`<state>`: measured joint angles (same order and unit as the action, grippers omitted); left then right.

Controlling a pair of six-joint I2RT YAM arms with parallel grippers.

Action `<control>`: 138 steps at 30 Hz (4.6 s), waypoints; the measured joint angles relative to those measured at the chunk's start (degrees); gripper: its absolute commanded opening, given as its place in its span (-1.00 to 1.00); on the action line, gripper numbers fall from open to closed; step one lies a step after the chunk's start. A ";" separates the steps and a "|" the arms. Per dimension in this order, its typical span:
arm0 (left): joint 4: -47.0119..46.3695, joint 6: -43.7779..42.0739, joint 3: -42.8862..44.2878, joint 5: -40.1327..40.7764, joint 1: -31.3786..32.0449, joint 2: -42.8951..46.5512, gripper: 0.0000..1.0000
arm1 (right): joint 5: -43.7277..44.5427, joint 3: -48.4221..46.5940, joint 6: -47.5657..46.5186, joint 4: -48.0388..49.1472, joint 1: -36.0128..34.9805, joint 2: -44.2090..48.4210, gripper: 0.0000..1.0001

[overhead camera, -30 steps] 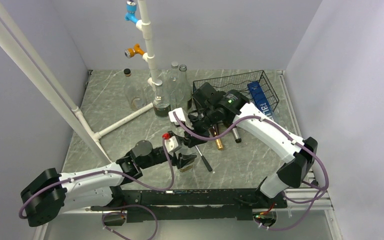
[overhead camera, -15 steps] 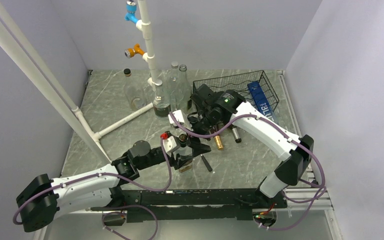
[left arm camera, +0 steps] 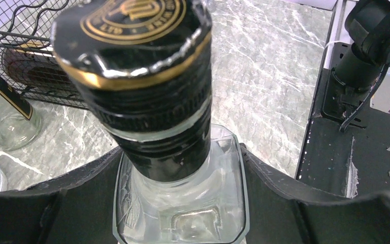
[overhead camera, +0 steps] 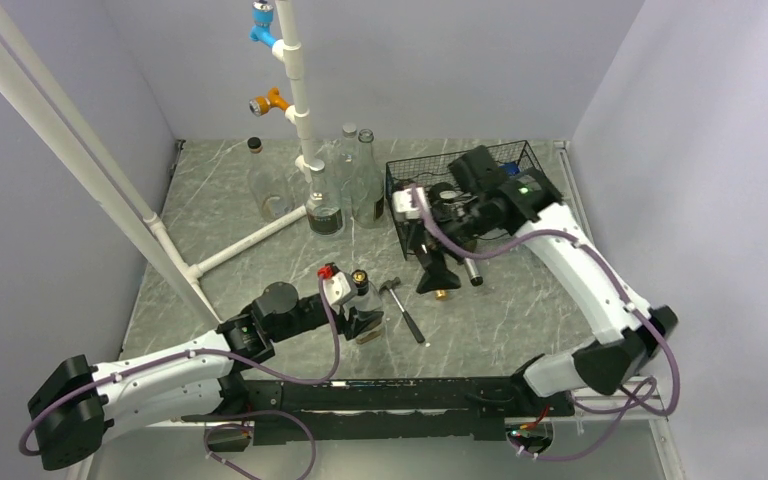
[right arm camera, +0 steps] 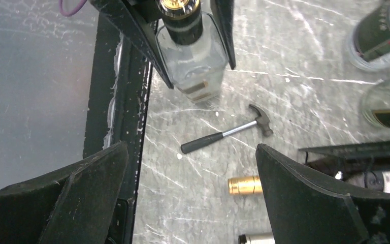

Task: Take the wine bottle off the wine rack
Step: Place the wine bottle at the center of the board.

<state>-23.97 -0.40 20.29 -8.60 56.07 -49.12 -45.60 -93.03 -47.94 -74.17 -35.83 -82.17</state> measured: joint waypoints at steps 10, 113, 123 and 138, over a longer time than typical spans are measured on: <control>3.02 0.02 1.40 3.52 -0.02 0.22 -1.00 | -10.16 16.26 -0.20 5.79 17.49 13.88 0.99; -15.69 1.53 14.97 36.76 -33.03 -29.68 0.08 | -16.17 38.36 18.62 36.85 37.20 25.92 0.99; -14.10 3.06 15.04 37.00 -33.03 -28.02 0.75 | -15.89 38.38 18.60 36.85 37.20 25.90 0.99; 4.04 13.66 21.42 36.72 -33.03 -15.06 0.99 | -14.97 38.36 18.53 36.85 37.20 25.66 0.99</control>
<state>-19.92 13.26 41.71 28.12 23.05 -64.18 -60.58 -54.68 -29.41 -37.32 1.37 -56.51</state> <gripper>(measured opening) 0.995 0.993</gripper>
